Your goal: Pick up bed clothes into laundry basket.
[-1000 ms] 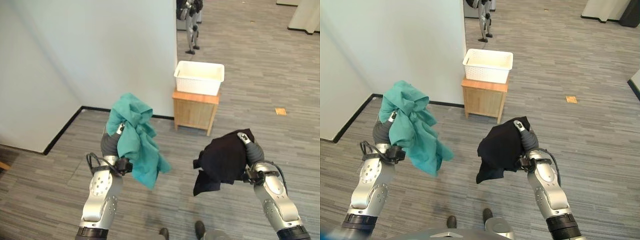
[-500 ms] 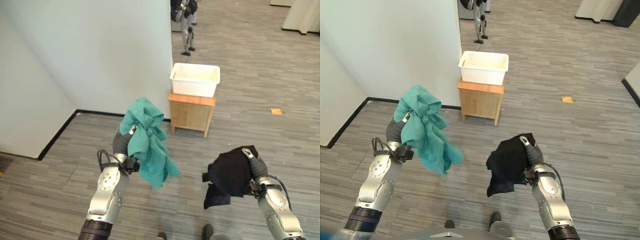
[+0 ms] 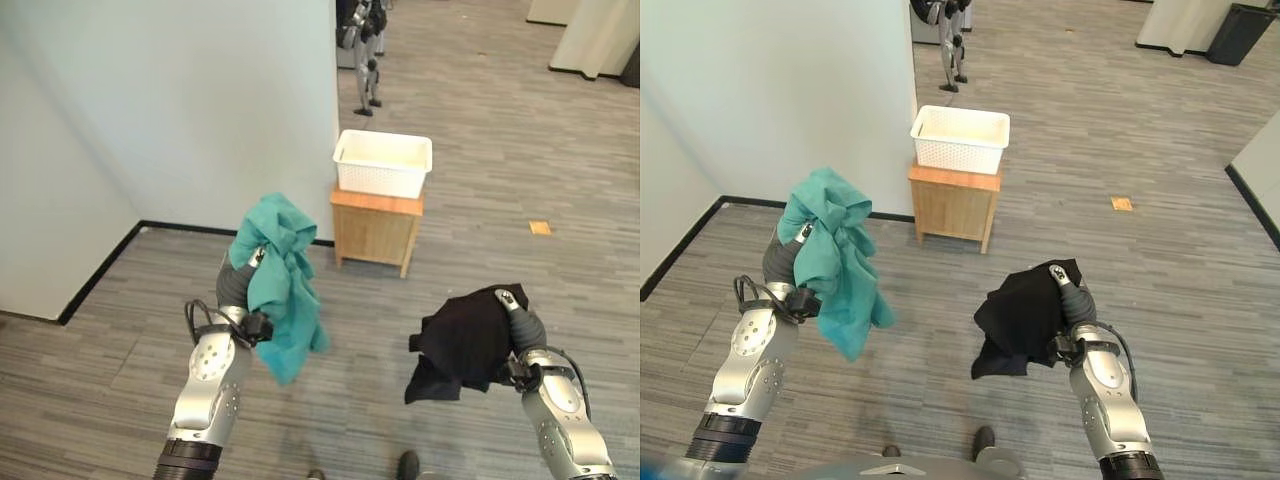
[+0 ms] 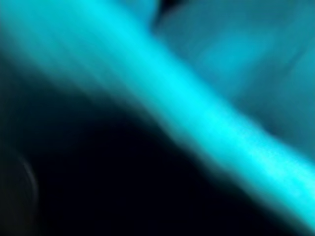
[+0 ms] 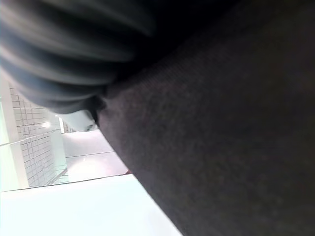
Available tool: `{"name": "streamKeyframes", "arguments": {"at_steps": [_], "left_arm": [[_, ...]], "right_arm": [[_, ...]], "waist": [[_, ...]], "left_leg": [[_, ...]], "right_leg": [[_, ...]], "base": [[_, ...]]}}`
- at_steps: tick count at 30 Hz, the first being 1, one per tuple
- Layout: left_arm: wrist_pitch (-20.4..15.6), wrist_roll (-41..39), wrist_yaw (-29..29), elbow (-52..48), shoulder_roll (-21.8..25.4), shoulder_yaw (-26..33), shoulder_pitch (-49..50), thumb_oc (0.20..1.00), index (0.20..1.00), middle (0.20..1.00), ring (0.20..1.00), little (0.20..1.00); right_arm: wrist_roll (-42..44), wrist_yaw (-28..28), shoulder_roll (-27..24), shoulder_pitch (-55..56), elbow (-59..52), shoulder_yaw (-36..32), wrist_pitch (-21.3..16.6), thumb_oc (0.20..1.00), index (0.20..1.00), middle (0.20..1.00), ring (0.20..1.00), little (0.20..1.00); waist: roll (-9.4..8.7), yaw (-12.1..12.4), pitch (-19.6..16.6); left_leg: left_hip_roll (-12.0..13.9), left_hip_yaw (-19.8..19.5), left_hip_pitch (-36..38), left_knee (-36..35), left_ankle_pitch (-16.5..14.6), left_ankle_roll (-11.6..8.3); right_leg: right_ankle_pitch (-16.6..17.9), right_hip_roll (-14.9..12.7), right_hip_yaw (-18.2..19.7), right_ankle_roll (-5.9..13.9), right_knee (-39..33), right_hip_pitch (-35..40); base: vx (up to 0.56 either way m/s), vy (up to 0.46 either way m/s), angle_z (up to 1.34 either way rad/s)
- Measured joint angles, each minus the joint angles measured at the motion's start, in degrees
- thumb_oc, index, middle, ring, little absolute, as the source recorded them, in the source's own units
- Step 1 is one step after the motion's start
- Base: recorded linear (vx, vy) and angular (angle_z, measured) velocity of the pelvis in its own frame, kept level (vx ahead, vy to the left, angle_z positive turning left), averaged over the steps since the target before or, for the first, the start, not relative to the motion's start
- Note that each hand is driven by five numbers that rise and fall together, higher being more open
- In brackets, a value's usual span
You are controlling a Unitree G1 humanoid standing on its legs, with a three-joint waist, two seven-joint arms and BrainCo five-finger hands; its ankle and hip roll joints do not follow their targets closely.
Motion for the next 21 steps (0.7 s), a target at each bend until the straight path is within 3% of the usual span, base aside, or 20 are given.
{"name": "streamKeyframes", "arguments": {"at_steps": [6, 10, 12, 14, 17, 19, 20, 21], "left_arm": [[-0.2, -0.3, 0.2, 1.5, 0.0, -0.1, -0.2, 0.2, 0.2, 0.2, 0.2, 0.2], [0.3, -1.1, -0.1, 4.8, 0.1, -0.9, 0.1, 0.2, 0.2, 0.2, 0.2, 0.2], [0.6, -1.1, -0.7, 4.7, 0.2, -1.9, 1.4, 0.2, 0.2, 0.2, 0.2, 0.2], [0.6, -1.1, -1.3, 4.5, 0.2, -1.9, 2.4, 0.2, 0.2, 0.2, 0.2, 0.2], [0.8, -1.1, -1.3, 4.6, 0.4, -2.0, 2.2, 0.2, 0.2, 0.2, 0.2, 0.2], [1.1, -0.9, -1.3, 5.6, 0.6, -3.5, 0.1, 0.2, 0.2, 0.2, 0.2, 0.2], [1.1, -0.8, -1.3, 6.6, 0.6, -4.8, -1.8, 0.2, 0.2, 0.2, 0.2, 0.2], [1.2, -0.8, -1.3, 7.3, -0.2, -5.7, -2.6, 0.2, 0.2, 0.2, 0.2, 0.2]], "right_arm": [[-0.1, -0.1, 0.1, -0.9, 0.3, 2.2, 0.0, 0.2, 0.2, 0.2, 0.2, 0.2], [-1.3, -0.4, 0.2, -5.2, 0.5, 4.6, 0.1, 0.2, 0.2, 0.2, 0.2, 0.2], [-1.8, -0.3, 0.1, -4.8, 0.5, 4.5, 0.1, 0.2, 0.2, 0.2, 0.2, 0.2], [-1.8, 0.1, 0.1, -4.2, 0.4, 4.4, 0.1, 0.2, 0.2, 0.2, 0.2, 0.2], [-1.8, 0.0, 0.2, -2.1, 0.3, 3.8, 0.1, 0.2, 0.2, 0.2, 0.2, 0.2], [-1.8, -0.3, 0.2, 0.6, 0.4, 2.7, 0.1, 0.2, 0.2, 0.2, 0.2, 0.2], [-1.8, -0.6, 0.2, 2.5, 0.7, 1.8, 0.1, 0.2, 0.2, 0.2, 0.2, 0.2], [-1.8, -0.7, -0.3, 2.9, 1.8, 1.3, 0.1, 0.2, 0.2, 0.2, 0.2, 0.2]], "waist": [[-0.4, 0.3, 0.1], [1.79, 0.3, 2.5], [2.62, -0.6, 3.0], [2.39, -0.8, 3.3], [1.85, -2.2, 3.6], [1.75, -4.1, 3.6], [1.27, -5.7, 3.6], [2.07, -7.1, 3.6]], "left_leg": [[-1.2, 0.2, -1.9, 0.7, -0.2, 0.45], [-0.2, 2.2, -0.9, 0.1, -0.8, 2.08], [-0.3, 2.7, -0.3, -0.4, -0.6, 2.65], [-0.3, 3.2, -0.1, -0.7, -0.8, 2.51], [0.2, 2.9, -0.3, -0.9, -0.7, 2.64], [1.3, 1.0, -0.4, -0.7, -1.6, 1.26], [1.6, -1.1, -0.2, -0.4, -2.1, -0.07], [3.2, -2.4, 0.5, -0.7, -2.6, -0.79]], "right_leg": [[-0.2, -0.9, 0.2, 0.63, 2.6, -3.0], [-1.6, -3.1, -2.1, 2.0, 19.1, -12.0], [-3.2, -4.9, -4.0, 4.27, 23.7, -14.0], [-3.4, -7.1, -4.1, 4.64, 23.0, -16.7], [-3.0, -7.6, -3.2, 5.77, 12.5, -16.8], [-2.0, -6.8, -0.5, 6.63, 3.6, -15.0], [0.0, -6.7, 1.2, 6.18, 2.2, -13.2], [3.1, -5.1, 1.5, 4.27, 2.6, -12.0]], "base": [[0.02, 0.113, -0.02], [0.2, 0.068, -0.32], [0.26, -0.072, -0.03], [0.35, -0.156, -0.13], [0.35, -0.181, -0.02], [0.52, -0.286, 0.43], [0.46, -0.294, 0.81], [0.49, -0.346, 0.88]]}}
